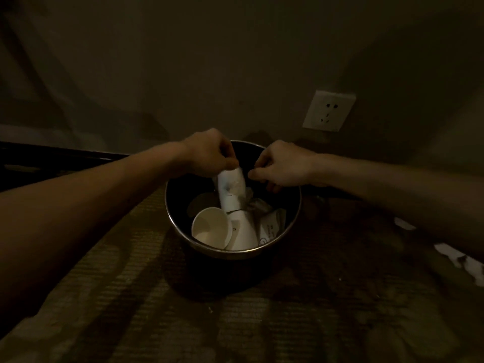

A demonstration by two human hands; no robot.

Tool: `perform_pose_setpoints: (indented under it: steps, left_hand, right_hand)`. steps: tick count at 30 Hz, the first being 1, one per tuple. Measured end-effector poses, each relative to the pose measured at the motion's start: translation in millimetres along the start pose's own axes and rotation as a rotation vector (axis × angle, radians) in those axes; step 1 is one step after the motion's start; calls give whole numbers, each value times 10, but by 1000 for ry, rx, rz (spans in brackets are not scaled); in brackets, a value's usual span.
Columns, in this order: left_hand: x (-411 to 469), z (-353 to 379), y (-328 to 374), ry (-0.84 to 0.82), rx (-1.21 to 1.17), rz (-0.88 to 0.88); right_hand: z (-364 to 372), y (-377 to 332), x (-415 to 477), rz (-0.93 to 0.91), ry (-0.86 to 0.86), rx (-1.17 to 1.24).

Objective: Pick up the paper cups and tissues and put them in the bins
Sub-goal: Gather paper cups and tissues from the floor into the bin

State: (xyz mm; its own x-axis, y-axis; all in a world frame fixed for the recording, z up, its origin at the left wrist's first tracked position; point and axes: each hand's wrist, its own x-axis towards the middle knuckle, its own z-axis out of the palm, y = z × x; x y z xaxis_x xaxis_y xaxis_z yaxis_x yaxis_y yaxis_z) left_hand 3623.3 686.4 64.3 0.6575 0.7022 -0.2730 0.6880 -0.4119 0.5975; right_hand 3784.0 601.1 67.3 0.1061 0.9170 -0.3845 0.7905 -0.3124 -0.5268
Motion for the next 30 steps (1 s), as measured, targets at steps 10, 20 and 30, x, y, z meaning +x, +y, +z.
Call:
perform_pose_setpoints:
  steps: [10, 20, 30]
  left_hand:
    - [-41, 305, 1079, 100, 124, 353]
    - [-14, 2167, 2447, -351, 391, 647]
    - [384, 4214, 3325, -586, 146, 500]
  right_hand:
    - [-357, 969, -1371, 20, 248, 111]
    - [177, 2828, -2880, 354, 382, 256]
    - [561, 4635, -3556, 790, 764, 587]
